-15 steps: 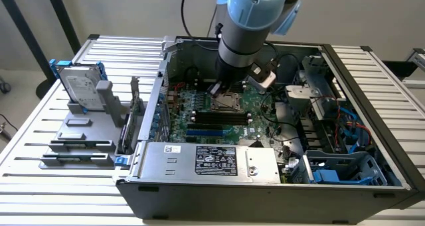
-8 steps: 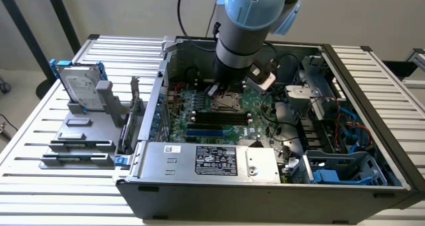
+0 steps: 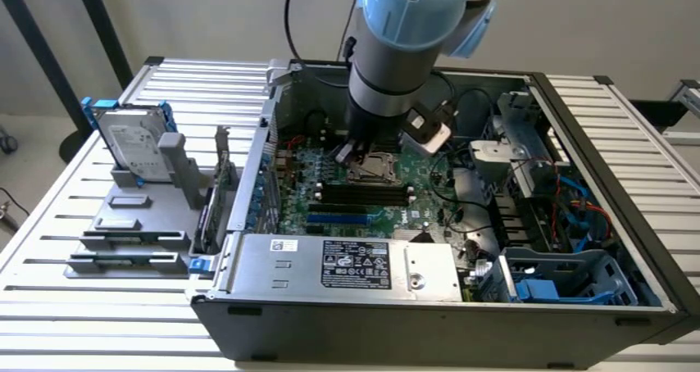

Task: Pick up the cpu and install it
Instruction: 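Install the first cpu locking lever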

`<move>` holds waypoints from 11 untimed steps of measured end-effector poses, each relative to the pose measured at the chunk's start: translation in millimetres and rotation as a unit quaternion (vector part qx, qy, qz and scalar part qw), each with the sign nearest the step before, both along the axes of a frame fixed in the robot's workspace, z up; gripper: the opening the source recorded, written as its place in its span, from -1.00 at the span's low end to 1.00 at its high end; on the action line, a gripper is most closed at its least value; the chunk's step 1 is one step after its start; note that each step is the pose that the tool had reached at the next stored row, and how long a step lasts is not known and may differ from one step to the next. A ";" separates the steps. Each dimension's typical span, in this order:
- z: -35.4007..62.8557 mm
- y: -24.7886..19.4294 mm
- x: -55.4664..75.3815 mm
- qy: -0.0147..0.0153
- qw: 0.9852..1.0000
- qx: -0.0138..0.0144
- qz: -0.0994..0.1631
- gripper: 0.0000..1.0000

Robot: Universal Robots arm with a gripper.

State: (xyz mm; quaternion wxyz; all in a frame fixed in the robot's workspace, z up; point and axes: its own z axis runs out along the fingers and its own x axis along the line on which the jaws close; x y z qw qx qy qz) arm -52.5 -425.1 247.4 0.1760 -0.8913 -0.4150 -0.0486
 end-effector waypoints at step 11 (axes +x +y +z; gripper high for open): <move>-1.4 -4.2 -5.0 0.011 1.000 0.000 -0.001 -0.79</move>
